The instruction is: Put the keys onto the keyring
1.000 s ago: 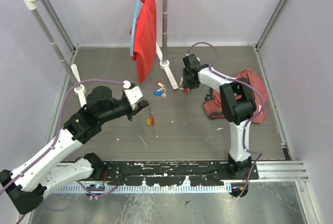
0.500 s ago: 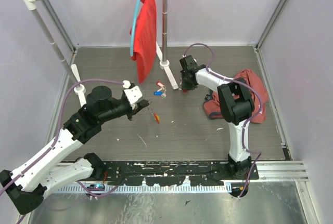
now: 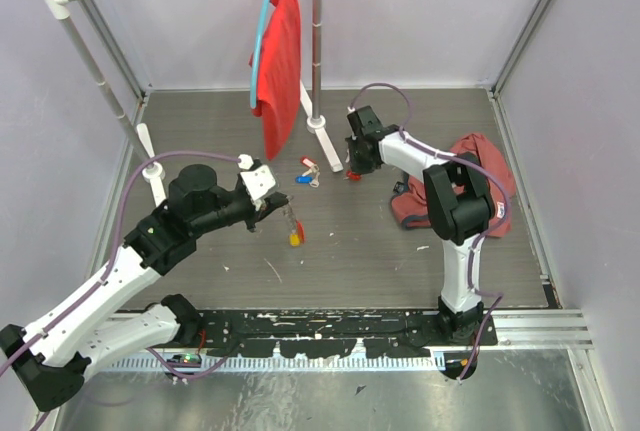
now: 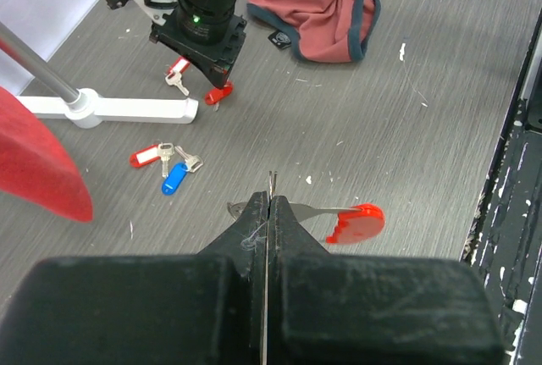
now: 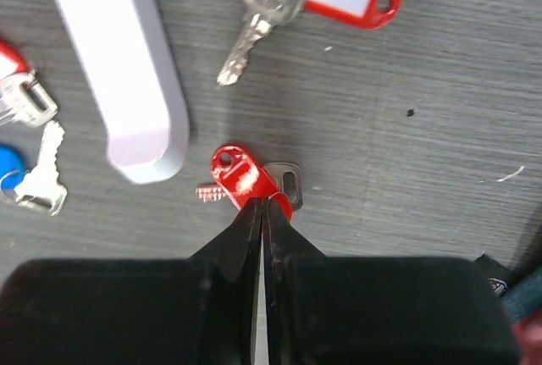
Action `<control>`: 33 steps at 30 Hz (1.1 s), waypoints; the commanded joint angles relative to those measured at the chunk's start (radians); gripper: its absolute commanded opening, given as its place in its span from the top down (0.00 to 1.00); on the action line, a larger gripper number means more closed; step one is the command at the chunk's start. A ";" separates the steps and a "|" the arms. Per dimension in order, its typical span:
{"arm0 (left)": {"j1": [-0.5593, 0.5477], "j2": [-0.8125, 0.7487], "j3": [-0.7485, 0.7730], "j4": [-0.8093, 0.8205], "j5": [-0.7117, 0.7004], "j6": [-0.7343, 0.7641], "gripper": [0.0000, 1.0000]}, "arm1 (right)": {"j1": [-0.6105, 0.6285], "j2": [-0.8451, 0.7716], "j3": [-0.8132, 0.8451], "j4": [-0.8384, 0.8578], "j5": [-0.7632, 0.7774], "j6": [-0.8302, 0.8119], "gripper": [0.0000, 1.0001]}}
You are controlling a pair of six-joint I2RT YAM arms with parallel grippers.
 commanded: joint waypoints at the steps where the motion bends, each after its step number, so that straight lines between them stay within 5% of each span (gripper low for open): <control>1: 0.003 -0.004 0.005 0.054 0.014 -0.011 1.00 | 0.006 -0.111 -0.029 0.012 -0.130 -0.094 0.94; 12: 0.006 0.006 0.018 0.050 -0.030 -0.077 1.00 | 0.008 -0.288 -0.164 0.093 -0.417 -0.197 0.99; 21: 0.005 0.055 0.131 -0.135 -0.228 -0.330 1.00 | 0.008 -0.616 -0.359 0.192 -0.489 -0.167 0.99; 26: 0.005 0.110 0.206 -0.270 -0.195 -0.408 1.00 | 0.008 -0.734 -0.409 0.190 -0.588 -0.135 0.99; 33: 0.003 0.054 0.194 -0.237 -0.089 -0.406 1.00 | 0.008 -0.907 -0.422 0.102 -0.711 -0.188 0.99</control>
